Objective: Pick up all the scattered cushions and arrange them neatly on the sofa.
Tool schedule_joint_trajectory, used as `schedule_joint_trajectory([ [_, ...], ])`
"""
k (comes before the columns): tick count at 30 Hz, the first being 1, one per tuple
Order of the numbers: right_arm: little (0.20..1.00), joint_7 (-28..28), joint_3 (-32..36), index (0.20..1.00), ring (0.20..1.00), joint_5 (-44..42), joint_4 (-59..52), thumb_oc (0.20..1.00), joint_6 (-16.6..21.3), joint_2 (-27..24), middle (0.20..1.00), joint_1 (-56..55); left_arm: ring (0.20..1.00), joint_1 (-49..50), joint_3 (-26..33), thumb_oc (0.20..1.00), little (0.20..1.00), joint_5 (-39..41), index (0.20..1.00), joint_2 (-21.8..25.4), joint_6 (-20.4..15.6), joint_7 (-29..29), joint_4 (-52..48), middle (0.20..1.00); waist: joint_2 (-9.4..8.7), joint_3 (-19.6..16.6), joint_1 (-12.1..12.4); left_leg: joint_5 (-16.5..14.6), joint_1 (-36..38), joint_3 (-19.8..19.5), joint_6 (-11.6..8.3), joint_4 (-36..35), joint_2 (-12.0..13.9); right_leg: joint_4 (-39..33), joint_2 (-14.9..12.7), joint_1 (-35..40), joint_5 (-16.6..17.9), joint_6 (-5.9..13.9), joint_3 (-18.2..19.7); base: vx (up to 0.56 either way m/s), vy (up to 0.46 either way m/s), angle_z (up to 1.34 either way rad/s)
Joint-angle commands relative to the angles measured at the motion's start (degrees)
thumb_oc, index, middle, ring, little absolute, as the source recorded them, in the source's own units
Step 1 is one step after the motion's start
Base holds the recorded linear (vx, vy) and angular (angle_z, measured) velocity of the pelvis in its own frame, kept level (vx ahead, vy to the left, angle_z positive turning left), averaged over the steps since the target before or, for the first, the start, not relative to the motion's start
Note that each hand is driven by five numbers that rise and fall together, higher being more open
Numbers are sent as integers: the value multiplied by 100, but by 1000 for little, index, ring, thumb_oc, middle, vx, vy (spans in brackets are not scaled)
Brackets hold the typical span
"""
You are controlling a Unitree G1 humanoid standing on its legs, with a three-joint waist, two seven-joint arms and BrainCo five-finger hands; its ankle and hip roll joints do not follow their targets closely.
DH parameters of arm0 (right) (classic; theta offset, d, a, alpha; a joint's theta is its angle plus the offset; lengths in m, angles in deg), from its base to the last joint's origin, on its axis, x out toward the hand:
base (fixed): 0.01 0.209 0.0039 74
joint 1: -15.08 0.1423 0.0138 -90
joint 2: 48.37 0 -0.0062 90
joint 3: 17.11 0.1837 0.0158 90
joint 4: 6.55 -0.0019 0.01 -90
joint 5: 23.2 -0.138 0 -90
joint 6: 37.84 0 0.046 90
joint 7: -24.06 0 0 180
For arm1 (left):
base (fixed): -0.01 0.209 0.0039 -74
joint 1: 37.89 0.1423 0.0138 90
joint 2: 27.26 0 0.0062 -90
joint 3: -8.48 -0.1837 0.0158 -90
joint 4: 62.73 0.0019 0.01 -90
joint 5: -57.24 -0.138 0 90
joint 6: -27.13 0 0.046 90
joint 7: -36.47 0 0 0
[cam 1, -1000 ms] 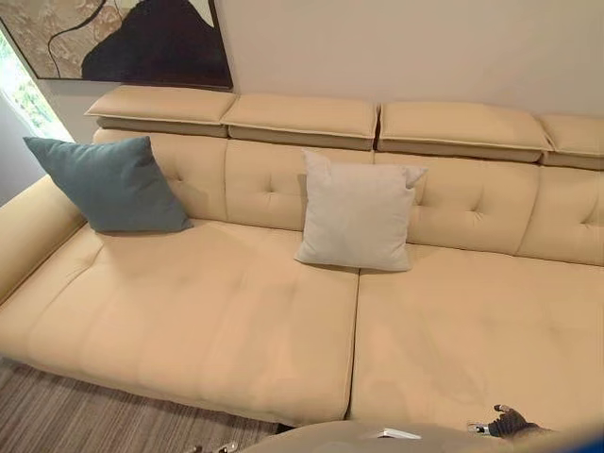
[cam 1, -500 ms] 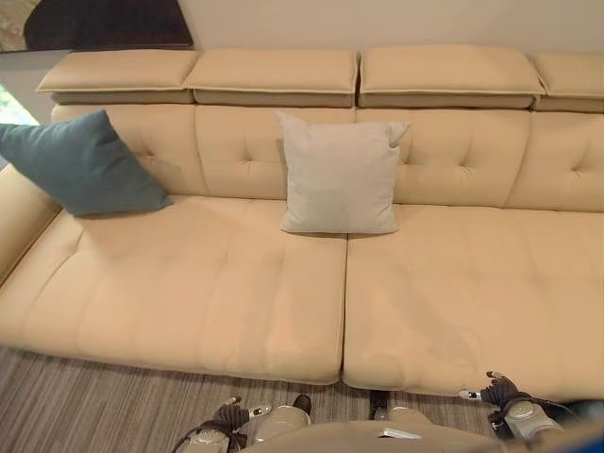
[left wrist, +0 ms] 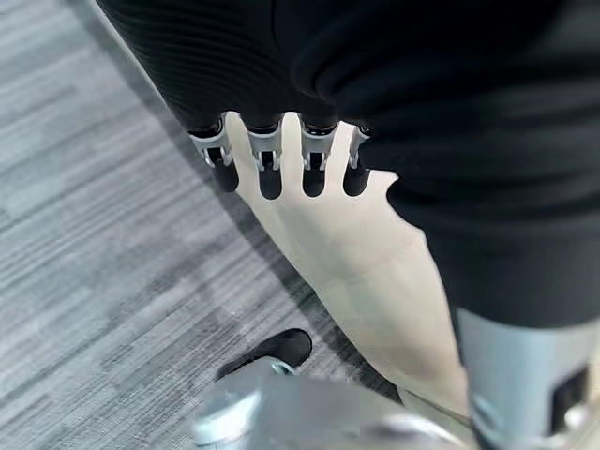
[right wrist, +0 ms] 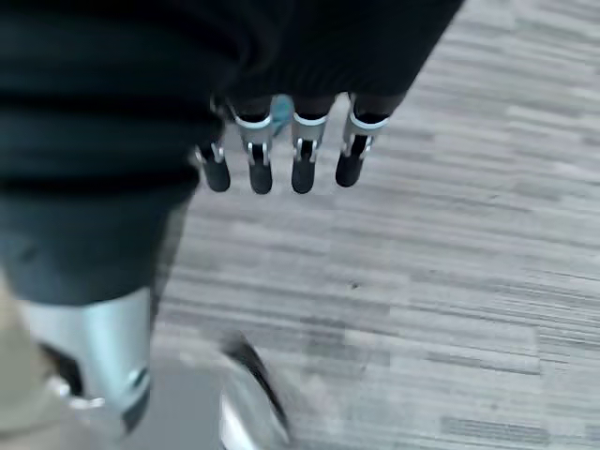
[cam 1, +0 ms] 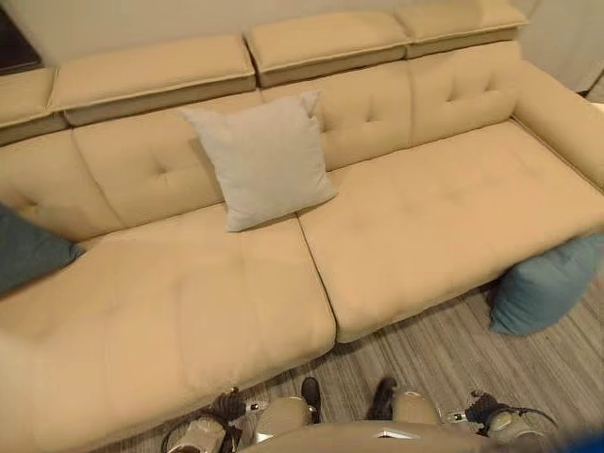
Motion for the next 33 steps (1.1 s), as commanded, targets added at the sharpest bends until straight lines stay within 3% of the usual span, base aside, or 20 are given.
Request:
schedule_joint_trajectory([
  [1, 1000, 135, -40, 1000, 1000, -58, -214, 1000, 32, -121, 1000, 259, 1000, -400, 48, 1000, 1000, 11, 1000, -2, -40, 91, -46, 1000, -172, 102, 144, -528, -126, -768, -350, 297, -233, -1811, 87, 599, 784, 17, -157, -117, -304, -134],
  [2, 1000, 184, -20, 1000, 1000, -135, -264, 1000, 49, -116, 1000, 292, 1000, -450, -22, 1000, 1000, 51, 1000, -23, -48, 110, -86, 1000, -168, 138, 53, -518, -159, -769, -419, 422, -156, -1919, 210, 554, 804, -28, 113, -17, -277, -61],
  [7, 1000, 264, 85, 1000, 1000, -480, -299, 1000, 105, -102, 1000, 206, 1000, -559, -182, 1000, 1000, 9, 1000, -147, -34, 118, -124, 1000, -211, 282, -173, -625, -377, -892, -606, 1256, -2, -2373, 421, 801, 797, -205, 382, -8, -136, -23],
  [8, 1000, 305, 81, 1000, 1000, -568, -219, 1000, 87, -66, 1000, 189, 1000, -611, -307, 1000, 1000, 80, 1000, -237, -48, 158, -164, 1000, -220, 365, -56, -692, -470, -1852, -677, 1348, -264, -2520, 560, 832, 856, -260, 708, -23, -38, -40],
  [9, 1000, 305, 82, 1000, 1000, -567, -219, 1000, 87, -64, 1000, 191, 1000, -614, -307, 1000, 1000, 81, 1000, -235, -48, 158, -163, 1000, -231, 353, -67, -664, -481, -1859, -674, 1325, -278, -2521, 547, 816, 862, -257, 699, 4, 1, -74],
  [12, 1000, 338, 51, 1000, 1000, -605, -200, 1000, 112, -35, 1000, 176, 1000, -702, -407, 1000, 1000, 136, 1000, -339, -49, 180, -92, 1000, -199, 316, -38, -416, -675, -2792, -744, 816, -515, -2566, 625, 759, 954, -202, 1103, 58, 77, -99],
  [13, 1000, 331, 62, 1000, 1000, -627, -201, 1000, 114, -30, 1000, 175, 1000, -715, -399, 1000, 1000, 152, 1000, -355, -46, 179, -73, 1000, -174, 300, -52, -375, -638, -2883, -728, 694, -540, -2550, 650, 729, 945, -197, 1200, 44, 132, -78],
  [17, 1000, 309, 151, 1000, 1000, -632, -220, 1000, 75, -61, 1000, 154, 1000, -674, -428, 1000, 1000, 53, 1000, -398, -43, 176, -40, 1000, -71, 226, -174, -326, -330, -2789, -651, 334, -501, -2419, 609, 575, 1001, -91, 1549, -10, 197, -112],
  [21, 1000, 293, 188, 1000, 1000, -606, -230, 1000, 12, -18, 1000, 142, 1000, -634, -388, 1000, 1000, -33, 1000, -336, -52, 195, -56, 1000, -16, 267, -186, -291, -136, -2323, -542, 69, -429, -2238, 473, 204, 1179, 93, 1705, -102, 166, -108],
  [22, 1000, 302, 202, 1000, 1000, -600, -235, 1000, -8, -14, 1000, 148, 1000, -620, -361, 1000, 1000, -17, 1000, -302, -44, 209, -61, 1000, -19, 312, -163, -268, -116, -2198, -513, 48, -400, -2082, 440, 77, 1218, 117, 1647, -212, 153, -142],
  [23, 1000, 353, 220, 1000, 1000, -541, -204, 1000, 0, -14, 1000, 145, 1000, -624, -292, 1000, 1000, 34, 1000, -217, -40, 226, -53, 1000, 19, 385, 31, -269, -116, -1906, -511, 15, -295, -1876, 151, -36, 1231, 161, 774, -226, 137, -107],
  [24, 1000, 359, 236, 1000, 1000, -519, -183, 1000, 12, -11, 1000, 137, 1000, -612, -245, 1000, 1000, 27, 1000, -203, -23, 226, -49, 1000, 46, 367, 117, -217, -137, -1766, -505, -45, -251, -1748, -49, -20, 1218, 115, 166, -181, 95, -123],
  [27, 1000, 373, 232, 1000, 1000, -475, -149, 1000, 25, -2, 1000, 126, 1000, -577, -138, 1000, 1000, 44, 1000, -133, -11, 249, -32, 1000, 47, 349, 134, -164, -94, -1637, -461, -93, -217, -1542, -181, 65, 1142, 104, -224, -55, 18, -116],
  [30, 1000, 387, 313, 1000, 1000, -530, -119, 1000, 17, -75, 1000, 91, 1000, -551, -93, 1000, 1000, 89, 1000, -81, -18, 256, 14, 1000, -2, 254, 182, -128, -87, -1453, -434, -64, -227, -1614, -126, 383, 1080, 113, -78, -50, -55, -12],
  [33, 1000, 404, 323, 1000, 1000, -515, -138, 1000, 11, -98, 1000, 114, 1000, -559, -83, 1000, 1000, 145, 1000, -103, -23, 242, -3, 1000, 1, 197, 308, -117, -101, -1273, -469, -50, -162, -1672, -184, 560, 1057, 138, -371, -42, -70, -35],
])
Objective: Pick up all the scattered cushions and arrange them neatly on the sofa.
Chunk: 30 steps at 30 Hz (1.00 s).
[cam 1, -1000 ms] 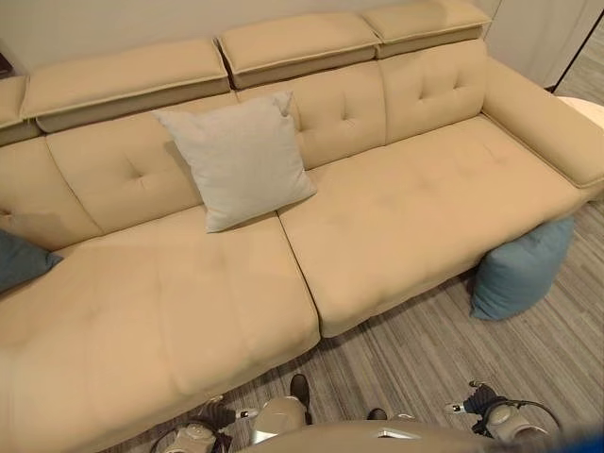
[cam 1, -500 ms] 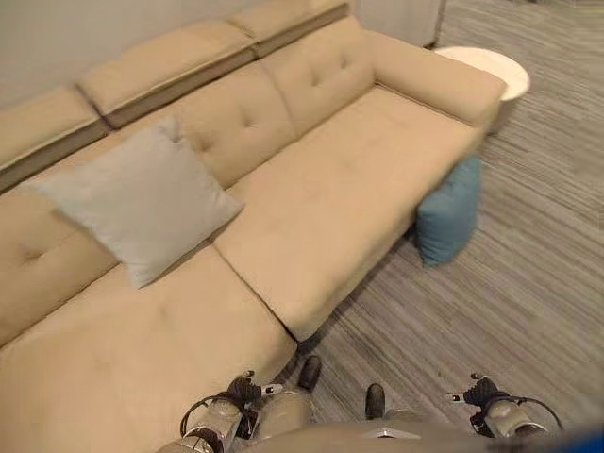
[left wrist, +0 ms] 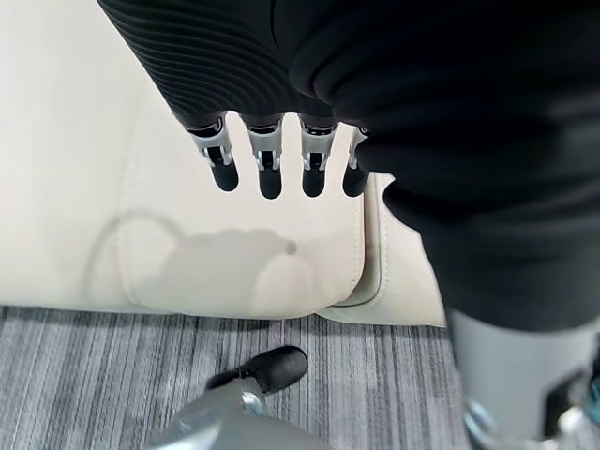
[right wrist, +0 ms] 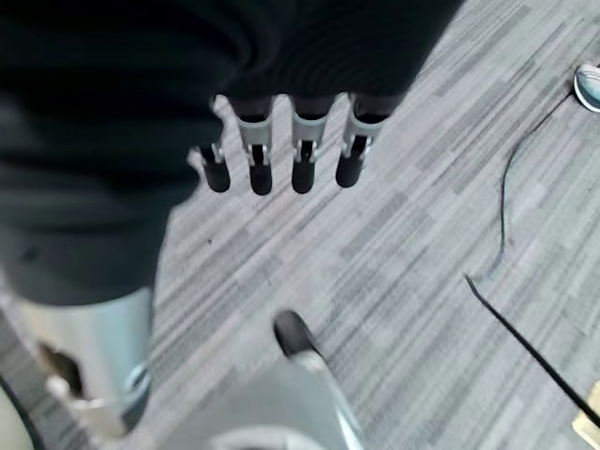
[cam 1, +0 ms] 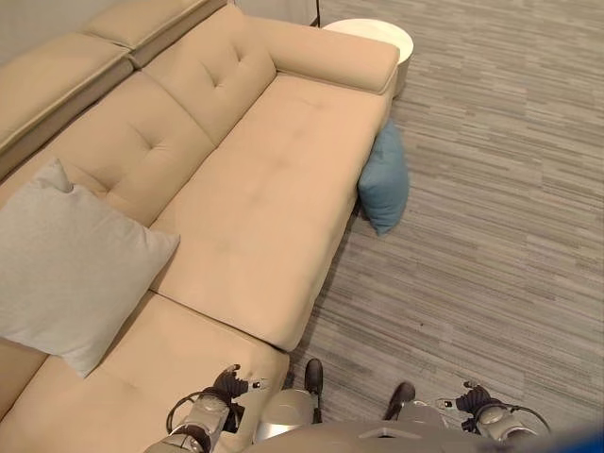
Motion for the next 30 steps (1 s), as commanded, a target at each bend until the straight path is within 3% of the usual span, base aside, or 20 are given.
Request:
schedule_joint_trajectory([
  [1, 1000, 143, -39, 1000, 1000, 14, -22, 1000, -25, -243, 1000, 141, 1000, -153, 132, 1000, 1000, 112, 1000, -63, -79, 36, 110, 1000, -99, -157, 363, -471, -342, -371, -156, 459, 10, -5, -56, 256, 193, 381, -405, -9, -239, -42],
  [2, 1000, 185, -65, 1000, 1000, 3, -25, 1000, -10, -234, 1000, 203, 1000, -152, 161, 1000, 1000, 139, 1000, -84, -86, 39, 86, 1000, -143, -232, 475, -555, -348, -210, -284, 544, 131, -328, -60, 491, 125, 487, -736, 8, -214, -42],
  [3, 1000, 187, -67, 1000, 1000, 1, -24, 1000, -10, -231, 1000, 204, 1000, -151, 162, 1000, 1000, 139, 1000, -82, -86, 40, 85, 1000, -142, -229, 479, -560, -349, -206, -292, 556, 140, -359, -44, 506, 138, 482, -736, -37, -233, -65],
  [6, 1000, 206, -68, 1000, 1000, -100, -116, 1000, 24, -232, 1000, 232, 1000, -149, 172, 1000, 1000, 241, 1000, -98, -83, 68, 36, 1000, -158, -193, 358, -432, -372, -149, -307, 682, 295, -393, 164, 356, 166, 323, -220, 0, -183, -84],
  [8, 1000, 247, -12, 1000, 1000, -268, -147, 1000, 72, -225, 1000, 173, 1000, -196, 65, 1000, 1000, 169, 1000, -178, -77, 88, 101, 1000, -175, -151, 143, -421, -461, -186, -422, 999, 434, -576, 385, 386, 64, 165, 41, 38, -252, -36],
  [10, 1000, 268, -8, 1000, 1000, -312, -139, 1000, 92, -234, 1000, 140, 1000, -214, 8, 1000, 1000, 134, 1000, -214, -69, 88, 94, 1000, -154, -97, 102, -460, -517, -215, -450, 1189, 483, -649, 458, 455, 34, 97, 49, 7, -173, 18],
  [12, 1000, 289, -10, 1000, 1000, -351, -77, 1000, 92, -240, 1000, 137, 1000, -254, -46, 1000, 1000, 176, 1000, -280, -65, 79, 70, 1000, -153, -32, 101, -484, -665, -540, -456, 1433, 343, -698, 516, 450, 6, 9, 119, 14, -144, 8],
  [14, 1000, 303, 37, 1000, 1000, -411, -14, 1000, 90, -239, 1000, 99, 1000, -287, -121, 1000, 1000, 195, 1000, -354, -75, 62, 83, 1000, -191, -47, 72, -530, -812, -891, -434, 1383, -15, -820, 579, 524, 33, -4, 179, 83, -143, -29],
  [17, 1000, 306, 44, 1000, 1000, -413, 0, 1000, 87, -240, 1000, 81, 1000, -279, -140, 1000, 1000, 185, 1000, -363, -75, 50, 93, 1000, -193, -64, 53, -520, -843, -865, -407, 1337, -93, -858, 595, 550, 46, 7, 169, 52, -42, -14],
  [19, 1000, 293, 50, 1000, 1000, -438, 14, 1000, 83, -248, 1000, 91, 1000, -225, -93, 1000, 1000, 191, 1000, -375, -75, 27, 119, 1000, -156, -108, 122, -470, -935, -878, -350, 1165, -364, -863, 750, 538, 3, 26, 370, 100, -10, -23],
  [21, 1000, 278, 39, 1000, 1000, -433, 26, 1000, 81, -240, 1000, 108, 1000, -167, -57, 1000, 1000, 193, 1000, -367, -64, 26, 149, 1000, -120, -158, 192, -471, -774, -969, -320, 991, -379, -803, 803, 553, -68, 27, 483, 169, 56, -95],
  [24, 1000, 216, 61, 1000, 1000, -433, 13, 1000, 78, -196, 1000, 125, 1000, -85, 23, 1000, 1000, 186, 1000, -313, -49, 20, 208, 1000, -135, -231, 258, -528, -555, -964, -218, 841, -377, -433, 746, 535, -188, 88, 544, 164, 92, -73],
  [26, 1000, 168, 63, 1000, 1000, -402, 1, 1000, 42, -170, 1000, 146, 1000, -53, 68, 1000, 1000, 209, 1000, -274, -39, 22, 205, 1000, -120, -179, 310, -584, -461, -881, -110, 811, -342, 175, 580, 291, -229, 186, 528, 74, 96, -54],
  [28, 1000, 133, 90, 1000, 1000, -421, -3, 1000, 13, -142, 1000, 210, 1000, -61, 122, 1000, 1000, 236, 1000, -194, -29, 37, 202, 1000, -50, -93, 350, -658, -305, -755, 16, 765, -246, 1124, 249, -135, -102, 416, 247, 89, 89, -36],
  [29, 1000, 132, 90, 1000, 1000, -421, -3, 1000, 12, -141, 1000, 210, 1000, -62, 123, 1000, 1000, 236, 1000, -193, -29, 37, 202, 1000, -58, -93, 355, -655, -304, -748, 20, 760, -255, 1149, 236, -152, -114, 420, 257, 197, 15, -73],
  [30, 1000, 108, 103, 1000, 1000, -438, -26, 1000, 11, -125, 1000, 229, 1000, -37, 182, 1000, 1000, 228, 1000, -144, -36, 67, 213, 1000, -55, -40, 338, -738, -59, -585, 48, 599, -192, 988, -151, -302, 138, 437, -157, 174, -54, -69],
])
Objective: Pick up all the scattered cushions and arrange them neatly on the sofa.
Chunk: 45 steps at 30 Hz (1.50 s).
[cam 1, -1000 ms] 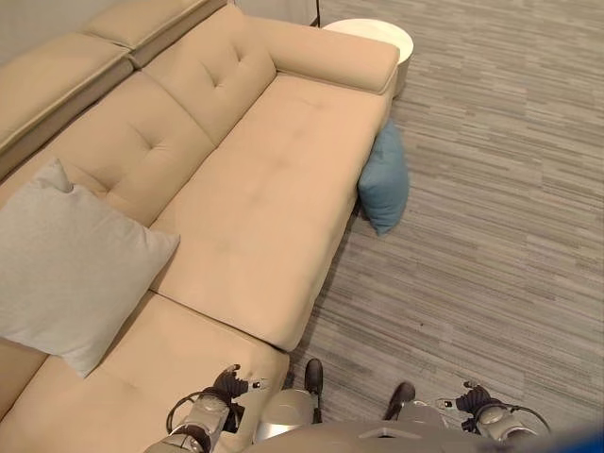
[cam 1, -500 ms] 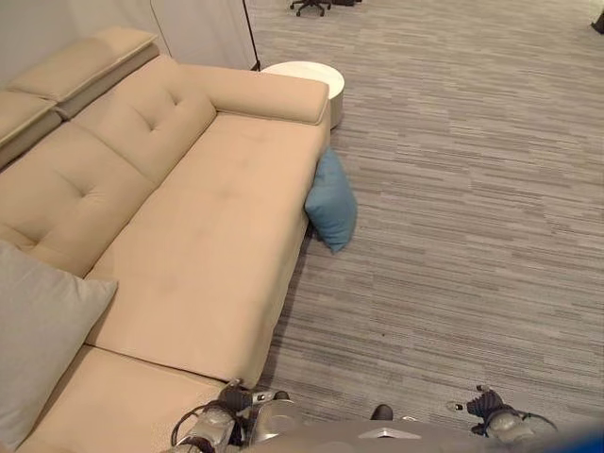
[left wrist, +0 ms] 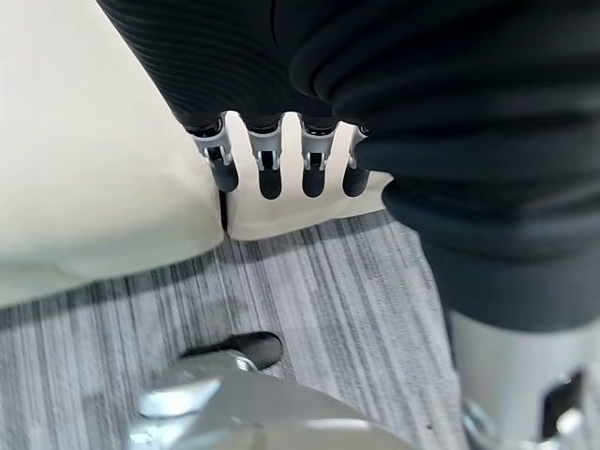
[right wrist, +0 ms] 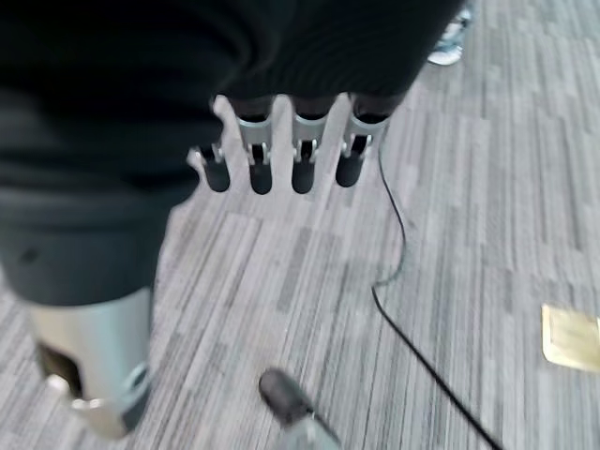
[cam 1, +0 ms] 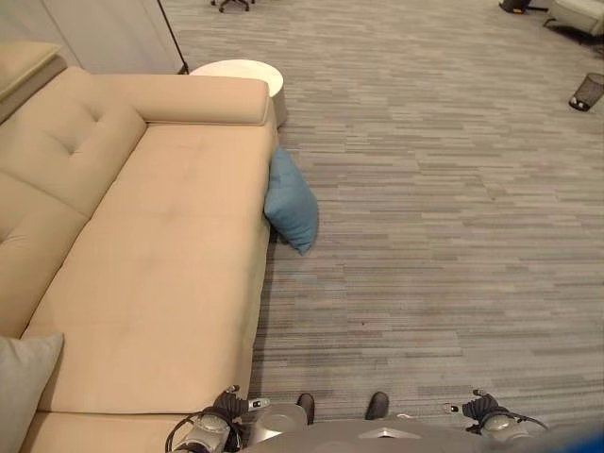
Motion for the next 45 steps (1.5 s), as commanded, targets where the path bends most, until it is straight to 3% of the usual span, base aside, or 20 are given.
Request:
schedule_joint_trajectory([
  [1, 1000, -12, -27, 1000, 1000, -139, -144, 1000, 19, -206, 1000, 179, 1000, -123, 205, 1000, 1000, 4, 1000, 44, -80, 60, 123, 1000, 10, 276, 113, -157, -16, -383, -361, -35, 48, -536, -194, 553, 408, 262, -310, 176, -58, -93],
  [9, 1000, 1, -47, 1000, 1000, -198, -112, 1000, 41, -183, 1000, 88, 1000, -242, 141, 1000, 1000, -30, 1000, 25, -110, 65, 170, 1000, -55, 270, -212, -469, 468, -596, -552, -140, 197, -1247, 15, 164, 776, 221, 43, 281, -165, 3],
  [11, 1000, 39, -69, 1000, 1000, -244, -131, 1000, 116, -193, 1000, 87, 1000, -263, 75, 1000, 1000, -3, 1000, -19, -113, 39, 136, 1000, -68, 268, -227, -605, 371, -567, -729, 514, 338, -1442, 203, 431, 620, 71, -8, 292, -313, 19],
  [12, 1000, 73, -92, 1000, 1000, -353, -167, 1000, 129, -198, 1000, 129, 1000, -296, 4, 1000, 1000, 13, 1000, -28, -102, 0, 44, 1000, -116, 342, -194, -459, -148, -469, -822, 1605, 472, -1646, 321, 641, 544, -91, -59, 171, -263, 16],
  [15, 1000, 116, -128, 1000, 1000, -446, -230, 1000, 134, -246, 1000, 209, 1000, -377, -52, 1000, 1000, 107, 1000, -52, -110, 16, -64, 1000, -135, 489, -76, -278, -868, -491, -784, 2587, 432, -1886, 488, 972, 342, -276, -82, 166, -219, 6],
  [17, 1000, 129, -119, 1000, 1000, -440, -211, 1000, 128, -260, 1000, 207, 1000, -401, -51, 1000, 1000, 126, 1000, -53, -106, 11, -58, 1000, -196, 495, 11, -405, -1157, -405, -712, 2232, 311, -1980, 543, 1166, 212, -266, -58, 337, -121, -2],
  [18, 1000, 150, -133, 1000, 1000, -427, -206, 1000, 133, -256, 1000, 189, 1000, -404, -58, 1000, 1000, 88, 1000, -40, -103, 22, -29, 1000, -205, 465, 73, -138, -1319, -286, -717, 1557, 277, -2017, 639, 1321, 81, -240, -73, 511, -12, -7],
  [19, 1000, 159, -155, 1000, 1000, -434, -199, 1000, 131, -243, 1000, 174, 1000, -394, -40, 1000, 1000, 73, 1000, -10, -104, 42, -19, 1000, -133, 446, 190, 503, -1501, -212, -811, 792, 307, -2045, 820, 1542, -64, -230, -53, 527, 17, -8],
  [21, 1000, 161, -193, 1000, 1000, -403, -205, 1000, 103, -198, 1000, 165, 1000, -324, 18, 1000, 1000, 91, 1000, 25, -122, 48, 19, 1000, -132, 410, 329, 907, -1770, 4, -884, 324, 361, -2030, 992, 1821, -250, -227, 1, 499, 65, -30],
  [23, 1000, 127, -247, 1000, 1000, -327, -228, 1000, 101, -145, 1000, 162, 1000, -235, 106, 1000, 1000, 87, 1000, 50, -100, 32, 62, 1000, -190, 332, 405, 866, -1638, 3, -805, 294, 357, -1965, 1023, 1937, -365, -191, 69, 430, 104, -41],
  [26, 1000, 50, -288, 1000, 1000, -216, -185, 1000, 81, -71, 1000, 164, 1000, -178, 152, 1000, 1000, 63, 1000, 101, -85, 15, 147, 1000, -307, 212, 517, 722, -1563, -47, -666, 460, 282, -1440, 890, 1937, -467, -16, 109, 428, 205, -19],
  [27, 1000, -19, -248, 1000, 1000, -148, -238, 1000, 67, -46, 1000, 196, 1000, -205, 116, 1000, 1000, 55, 1000, 203, -65, -8, 32, 1000, -327, 240, 441, 331, -1104, -62, -328, 515, 79, 502, 288, 1377, 320, 454, 84, 632, 416, -7],
  [29, 1000, -42, -240, 1000, 1000, -108, -286, 1000, 59, -46, 1000, 221, 1000, -235, 54, 1000, 1000, 46, 1000, 272, -60, 0, -22, 1000, -132, 261, 319, 128, -686, -166, -177, 413, 59, 1450, 52, 862, 649, 440, 47, 555, 279, 6],
  [31, 1000, -49, -312, 1000, 1000, -64, -351, 1000, 73, -53, 1000, 266, 1000, -275, 25, 1000, 1000, 25, 1000, 253, -96, 45, -36, 1000, -75, 370, 221, -96, -191, -407, -188, 239, -44, 415, -52, 489, 393, 219, -22, 533, -39, 82],
  [32, 1000, -50, -341, 1000, 1000, -78, -373, 1000, 76, -76, 1000, 282, 1000, -291, 20, 1000, 1000, 3, 1000, 242, -114, 42, -4, 1000, -130, 408, 137, -241, -17, -585, -263, 223, -117, -714, 92, 331, 451, 180, 230, 500, -157, 77],
  [34, 1000, -51, -336, 1000, 1000, -60, -340, 1000, 47, -120, 1000, 267, 1000, -327, 15, 1000, 1000, -44, 1000, 203, -149, 27, 89, 1000, -163, 420, -83, -429, 267, -950, -336, 165, -218, -1670, 285, -68, 920, 332, 912, 487, -138, 91],
  [37, 1000, -62, -330, 1000, 1000, -71, -311, 1000, 76, -126, 1000, 208, 1000, -269, 39, 1000, 1000, -67, 1000, 85, -170, 5, 210, 1000, -183, 266, -187, -722, 441, -1189, -432, 403, -218, -1720, 311, 161, 976, 246, 866, 506, -139, 162],
  [39, 1000, -50, -284, 1000, 1000, -209, -282, 1000, 121, -118, 1000, 214, 1000, -252, 41, 1000, 1000, -86, 1000, 37, -166, -43, 213, 1000, -177, 178, -205, -581, 274, -1106, -666, 975, -58, -1883, 369, 469, 864, 114, 612, 328, -191, 102],
  [42, 1000, 24, -288, 1000, 1000, -392, -361, 1000, 173, -178, 1000, 289, 1000, -319, -34, 1000, 1000, -45, 1000, -7, -133, -68, 125, 1000, -228, 367, -134, -126, -769, -742, -834, 2872, 168, -2130, 482, 963, 633, -205, 362, 140, -200, 57],
  [45, 1000, 84, -281, 1000, 1000, -365, -308, 1000, 150, -251, 1000, 235, 1000, -325, -29, 1000, 1000, 29, 1000, -20, -125, -36, 123, 1000, -283, 447, -47, -239, -1093, -144, -762, 2802, 498, -2345, 565, 1312, 468, -225, 33, 154, -159, 56],
])
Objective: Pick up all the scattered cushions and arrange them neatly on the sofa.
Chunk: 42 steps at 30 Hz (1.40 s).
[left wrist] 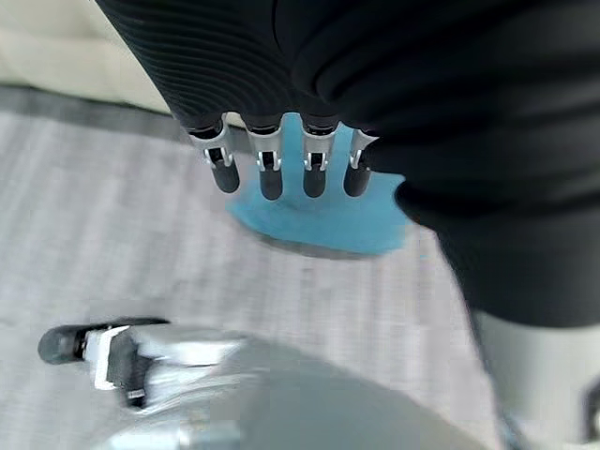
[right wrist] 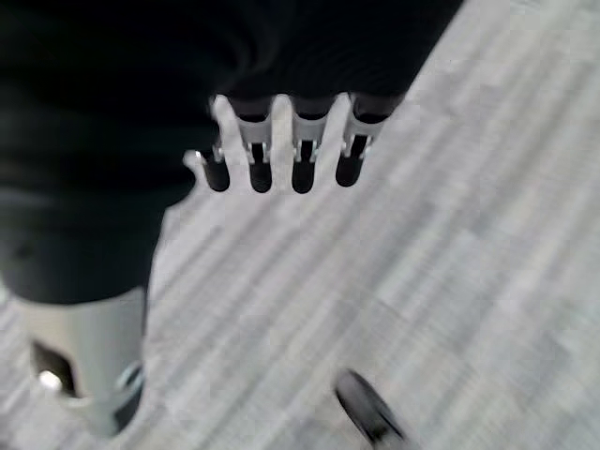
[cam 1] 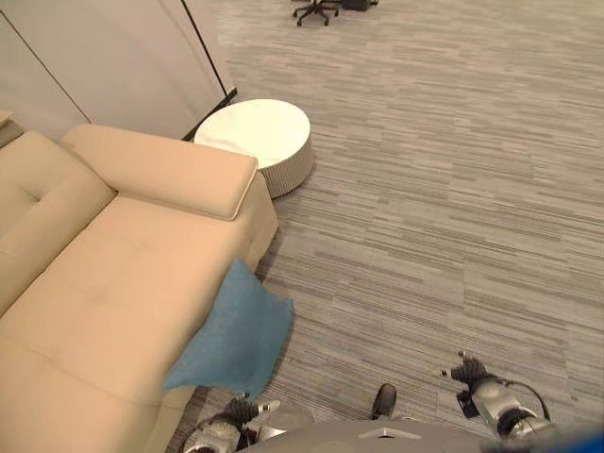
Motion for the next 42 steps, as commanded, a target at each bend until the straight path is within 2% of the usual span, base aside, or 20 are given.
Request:
schedule_joint_trajectory([
  [1, 1000, 175, -4, 1000, 1000, -140, 39, 1000, 23, -281, 1000, -157, 1000, -54, -281, 1000, 1000, -115, 1000, 135, 65, 19, 88, 1000, -15, 195, -164, 176, 562, 379, 169, -2468, 240, 198, -289, 113, -335, 1219, -196, 217, -83, 63],
  [2, 1000, 207, 18, 1000, 1000, -151, 30, 1000, 20, -298, 1000, -212, 1000, -73, -343, 1000, 1000, -213, 1000, 157, 103, 29, 66, 1000, 24, 142, -188, 138, 561, 908, 123, -3150, 530, 192, -242, 257, -503, 1276, -434, 169, -61, 50],
  [4, 1000, 175, 35, 1000, 1000, -172, 42, 1000, 27, -305, 1000, -218, 1000, -52, -341, 1000, 1000, -225, 1000, 156, 101, 11, 42, 1000, 56, 113, -187, 151, 727, 1026, 153, -3465, 495, 234, -229, 270, -523, 1290, -480, 125, 23, 88],
  [6, 1000, 160, -13, 1000, 1000, -93, 14, 1000, 29, -292, 1000, -239, 1000, -25, -352, 1000, 1000, -237, 1000, 166, 92, 1, 57, 1000, 65, 95, -183, 200, 825, 809, 102, -3615, 375, 393, -235, 276, -592, 1292, -529, 69, 105, 42],
  [8, 1000, 139, -29, 1000, 1000, -4, -66, 1000, 55, -261, 1000, -237, 1000, -6, -340, 1000, 1000, -198, 1000, 173, 88, -13, 52, 1000, 58, 93, -116, 345, 1019, 518, 169, -4052, 56, 735, -380, 174, -557, 1277, -681, 39, 138, 28],
  [10, 1000, 109, -34, 1000, 1000, 73, -83, 1000, 67, -216, 1000, -254, 1000, 25, -324, 1000, 1000, -259, 1000, 180, 105, -50, 135, 1000, 69, -22, -22, 220, 1212, 279, 185, -4312, -62, 943, -441, 226, -700, 1372, -780, 139, 141, 105],
  [13, 1000, 58, -52, 1000, 1000, 143, -124, 1000, 72, -172, 1000, -194, 1000, 28, -281, 1000, 1000, -248, 1000, 231, 101, -62, 160, 1000, 158, -1, 45, 390, 1343, 46, 403, -4601, -236, 1915, -845, -63, -604, 1474, -913, 9, 165, 65],
  [15, 1000, 52, -40, 1000, 1000, 94, -126, 1000, 113, -146, 1000, -150, 1000, -13, -322, 1000, 1000, -233, 1000, 283, 75, -37, 153, 1000, 205, 7, -4, 441, 1403, -268, 451, -4733, -321, 2152, -796, -212, -590, 1512, -513, 42, 74, 86],
  [16, 1000, 62, -71, 1000, 1000, 51, -133, 1000, 133, -114, 1000, -101, 1000, -73, -405, 1000, 1000, -231, 1000, 310, 39, -1, 127, 1000, 222, -31, -88, 534, 1450, -629, 434, -4875, -395, 1917, -523, -340, -688, 1445, 112, 62, -10, 173],
  [17, 1000, 62, -70, 1000, 1000, 51, -132, 1000, 134, -115, 1000, -100, 1000, -74, -405, 1000, 1000, -231, 1000, 310, 39, -1, 127, 1000, 222, -49, -100, 553, 1428, -641, 436, -4884, -396, 1894, -520, -351, -668, 1445, 98, 90, -54, 197],
  [20, 1000, 79, -137, 1000, 1000, -12, -107, 1000, 140, -125, 1000, -86, 1000, -140, -547, 1000, 1000, -200, 1000, 287, 2, 7, 147, 1000, 222, -56, -304, 687, 1469, -1535, 396, -5020, -609, 1268, 6, -584, -601, 1452, 1571, 88, -109, 164],
  [21, 1000, 61, -180, 1000, 1000, 46, -50, 1000, 146, -129, 1000, -115, 1000, -128, -528, 1000, 1000, -209, 1000, 275, -5, -2, 238, 1000, 135, -91, -236, 722, 1414, -1820, 318, -5042, -693, 842, -98, -328, -519, 1413, 1270, 77, -166, 200],
  [25, 1000, 49, -197, 1000, 1000, 57, -51, 1000, 176, -195, 1000, -112, 1000, -68, -480, 1000, 1000, -160, 1000, 195, -10, -30, 267, 1000, 132, -132, -188, 798, 1240, -1993, 186, -4967, -726, 471, -36, -115, -473, 1353, 1053, 60, -135, 123],
  [27, 1000, 58, -174, 1000, 1000, 32, -84, 1000, 190, -238, 1000, -63, 1000, -69, -481, 1000, 1000, -147, 1000, 166, 2, -30, 273, 1000, 144, -81, -217, 784, 1095, -1888, 131, -4821, -712, 373, -57, -30, -485, 1319, 899, -8, -55, 61],
  [30, 1000, 68, -194, 1000, 1000, 27, -79, 1000, 181, -307, 1000, -18, 1000, -72, -499, 1000, 1000, -162, 1000, 133, 18, -26, 266, 1000, 160, -5, -257, 752, 888, -1345, 102, -4630, -542, 283, -111, 72, -520, 1257, 617, -38, -16, 76],
  [31, 1000, 81, -164, 1000, 1000, -6, -94, 1000, 178, -326, 1000, -21, 1000, -81, -514, 1000, 1000, -170, 1000, 132, 18, -11, 258, 1000, 139, 35, -325, 704, 812, -755, 113, -4497, -337, 294, -150, 144, -575, 1208, 409, -20, -11, 88],
  [35, 1000, 51, -92, 1000, 1000, -46, -77, 1000, 152, -316, 1000, -116, 1000, -67, -508, 1000, 1000, -278, 1000, 138, 41, -1, 233, 1000, 114, -34, -482, 726, 826, 282, 117, -4526, 92, 242, -234, 248, -641, 1208, -180, -6, 11, 121],
  [36, 1000, 51, -93, 1000, 1000, -46, -77, 1000, 153, -316, 1000, -116, 1000, -66, -508, 1000, 1000, -279, 1000, 138, 42, -1, 233, 1000, 114, -37, -486, 723, 821, 278, 117, -4520, 93, 242, -233, 247, -641, 1208, -183, 72, 33, 128],
  [37, 1000, 37, -75, 1000, 1000, -51, -52, 1000, 136, -297, 1000, -171, 1000, -58, -500, 1000, 1000, -333, 1000, 135, 58, -6, 231, 1000, 105, -83, -570, 587, 972, 772, 26, -4542, 335, 225, -252, 344, -724, 1244, -368, 160, 78, 101],
  [42, 1000, 16, -109, 1000, 1000, 29, 15, 1000, 108, -191, 1000, -202, 1000, 25, -434, 1000, 1000, -397, 1000, 184, 94, -39, 300, 1000, 55, -192, -509, 571, 1251, 686, 43, -4872, 259, 295, -318, 500, -727, 1324, -535, 106, 95, 53],
])
